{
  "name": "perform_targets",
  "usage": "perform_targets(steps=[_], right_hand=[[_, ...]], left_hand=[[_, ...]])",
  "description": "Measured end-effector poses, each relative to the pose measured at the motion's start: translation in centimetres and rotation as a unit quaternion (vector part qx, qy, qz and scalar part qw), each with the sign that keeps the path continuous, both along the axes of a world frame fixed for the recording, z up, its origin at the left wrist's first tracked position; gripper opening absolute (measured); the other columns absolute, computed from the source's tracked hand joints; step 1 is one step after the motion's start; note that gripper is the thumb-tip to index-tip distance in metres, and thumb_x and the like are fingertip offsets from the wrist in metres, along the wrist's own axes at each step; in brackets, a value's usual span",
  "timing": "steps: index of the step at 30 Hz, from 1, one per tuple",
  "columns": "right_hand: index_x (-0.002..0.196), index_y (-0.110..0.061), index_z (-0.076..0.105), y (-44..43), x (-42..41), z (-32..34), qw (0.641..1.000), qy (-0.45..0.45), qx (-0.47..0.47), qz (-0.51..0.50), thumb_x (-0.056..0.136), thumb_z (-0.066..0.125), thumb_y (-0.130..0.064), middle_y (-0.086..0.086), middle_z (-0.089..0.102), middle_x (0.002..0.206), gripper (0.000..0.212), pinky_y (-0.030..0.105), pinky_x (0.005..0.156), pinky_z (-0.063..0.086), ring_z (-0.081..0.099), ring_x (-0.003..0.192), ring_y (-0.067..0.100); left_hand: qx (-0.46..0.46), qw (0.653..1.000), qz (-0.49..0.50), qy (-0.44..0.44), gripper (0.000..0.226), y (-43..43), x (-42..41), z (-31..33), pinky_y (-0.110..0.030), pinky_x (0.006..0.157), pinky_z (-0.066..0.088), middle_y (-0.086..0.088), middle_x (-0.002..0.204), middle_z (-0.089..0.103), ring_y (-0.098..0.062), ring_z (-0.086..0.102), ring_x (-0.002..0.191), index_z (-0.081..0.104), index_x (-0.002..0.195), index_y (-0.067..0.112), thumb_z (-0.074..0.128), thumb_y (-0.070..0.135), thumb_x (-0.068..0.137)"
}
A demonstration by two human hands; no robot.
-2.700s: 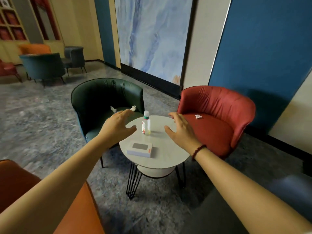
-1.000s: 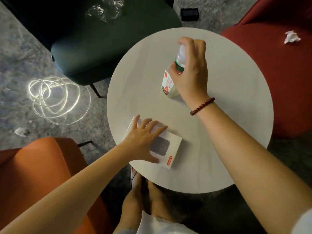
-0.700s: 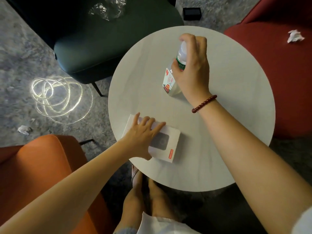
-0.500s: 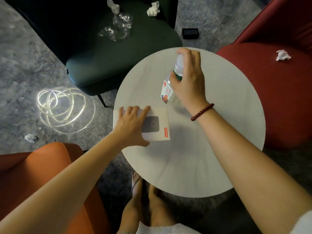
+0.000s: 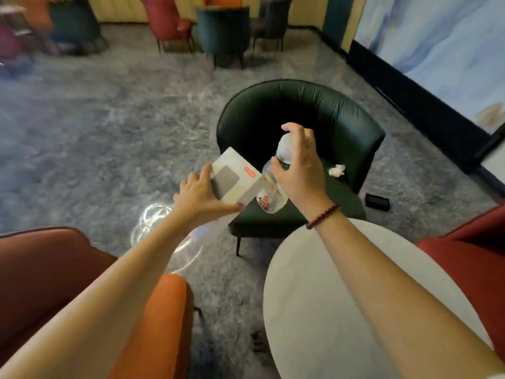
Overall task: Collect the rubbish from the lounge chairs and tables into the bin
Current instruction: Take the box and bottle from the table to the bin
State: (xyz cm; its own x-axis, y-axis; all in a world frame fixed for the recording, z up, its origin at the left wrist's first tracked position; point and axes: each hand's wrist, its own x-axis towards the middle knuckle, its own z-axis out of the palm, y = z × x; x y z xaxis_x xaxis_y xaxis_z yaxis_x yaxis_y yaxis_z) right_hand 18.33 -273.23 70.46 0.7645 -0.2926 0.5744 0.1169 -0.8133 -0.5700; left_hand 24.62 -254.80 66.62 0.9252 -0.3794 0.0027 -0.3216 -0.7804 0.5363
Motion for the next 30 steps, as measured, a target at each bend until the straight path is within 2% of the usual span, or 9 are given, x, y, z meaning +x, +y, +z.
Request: perform_targets(steps=[4,8,13,16,18,21,25,28,30], right_hand=[[0.118,-0.009,0.046,10.3,2.5,3.4,0.995,-0.027,0.013,0.093,0.072,0.067,-0.006,0.016,0.047,0.117,0.051,0.029,0.071,0.045,0.053,0.096,0.027],[0.120,-0.011,0.046,21.5,3.7,6.0,0.974,-0.039,0.009,0.222,0.071,0.067,-0.007,0.014,0.047,0.117,0.054,0.027,0.066,0.043,0.052,0.089,0.024],[0.122,-0.011,0.043,35.1,1.9,8.7,0.924,-0.046,0.019,0.379,0.072,0.067,-0.004,0.015,0.048,0.116,0.055,0.030,0.059,0.047,0.046,0.079,0.018],[0.122,-0.009,0.043,41.9,-0.6,9.1,0.876,-0.050,0.016,0.479,0.072,0.067,-0.003,0.016,0.049,0.115,0.056,0.028,0.063,0.040,0.046,0.082,0.018],[0.123,-0.008,0.043,45.9,-2.9,8.8,0.841,-0.042,0.019,0.540,0.071,0.067,-0.002,0.016,0.049,0.117,0.057,0.028,0.068,0.039,0.047,0.085,0.020],[0.125,-0.010,0.042,50.9,-7.8,7.8,0.793,-0.028,0.007,0.609,0.072,0.068,-0.003,0.016,0.048,0.120,0.059,0.028,0.068,0.039,0.045,0.085,0.017],[0.128,-0.011,0.039,56.2,-16.1,6.4,0.706,-0.012,-0.014,0.708,0.074,0.067,-0.004,0.016,0.046,0.123,0.061,0.038,0.069,0.050,0.054,0.090,0.027],[0.128,-0.010,0.038,59.0,-20.8,6.0,0.658,-0.010,-0.015,0.752,0.075,0.067,-0.005,0.016,0.044,0.123,0.061,0.038,0.072,0.051,0.054,0.096,0.031],[0.128,-0.011,0.038,61.4,-24.4,6.1,0.621,-0.007,-0.017,0.784,0.075,0.065,-0.005,0.014,0.044,0.122,0.060,0.039,0.072,0.051,0.055,0.095,0.031]], left_hand=[[-0.124,0.978,0.154,0.063,0.101,10.7,0.0,4.9,-0.047,0.094,0.045,-0.009,0.125,0.049,-0.028,0.049,0.113,0.032,0.134,0.023,0.075,0.061,0.050],[-0.156,0.947,0.280,0.014,0.111,22.6,-3.3,8.6,-0.051,0.088,0.050,-0.006,0.125,0.046,-0.027,0.048,0.113,0.029,0.135,0.026,0.069,0.067,0.040],[-0.141,0.896,0.418,-0.062,0.089,35.0,-10.8,11.0,-0.037,0.084,0.046,-0.003,0.121,0.047,-0.021,0.048,0.108,0.031,0.129,0.028,0.074,0.060,0.057],[-0.130,0.846,0.512,-0.074,0.099,40.2,-16.6,11.6,-0.039,0.090,0.044,-0.006,0.126,0.044,-0.024,0.045,0.113,0.026,0.137,0.029,0.074,0.061,0.057],[-0.135,0.797,0.586,-0.060,0.106,43.0,-21.4,11.6,-0.046,0.097,0.042,-0.008,0.132,0.039,-0.028,0.042,0.120,0.022,0.140,0.029,0.074,0.063,0.054],[-0.132,0.726,0.672,-0.070,0.107,45.7,-29.7,11.1,-0.047,0.098,0.042,-0.009,0.136,0.038,-0.028,0.041,0.124,0.023,0.141,0.024,0.076,0.060,0.055],[-0.146,0.629,0.757,-0.099,0.100,47.3,-41.2,9.8,-0.042,0.097,0.040,-0.009,0.136,0.033,-0.027,0.038,0.125,0.025,0.139,0.022,0.077,0.051,0.060],[-0.166,0.593,0.781,-0.105,0.098,47.7,-47.1,9.4,-0.043,0.096,0.045,-0.007,0.139,0.037,-0.025,0.042,0.124,0.028,0.137,0.019,0.079,0.049,0.060],[-0.171,0.559,0.804,-0.112,0.105,48.0,-51.5,9.6,-0.045,0.095,0.046,-0.005,0.139,0.039,-0.024,0.044,0.123,0.029,0.137,0.020,0.076,0.056,0.051]])
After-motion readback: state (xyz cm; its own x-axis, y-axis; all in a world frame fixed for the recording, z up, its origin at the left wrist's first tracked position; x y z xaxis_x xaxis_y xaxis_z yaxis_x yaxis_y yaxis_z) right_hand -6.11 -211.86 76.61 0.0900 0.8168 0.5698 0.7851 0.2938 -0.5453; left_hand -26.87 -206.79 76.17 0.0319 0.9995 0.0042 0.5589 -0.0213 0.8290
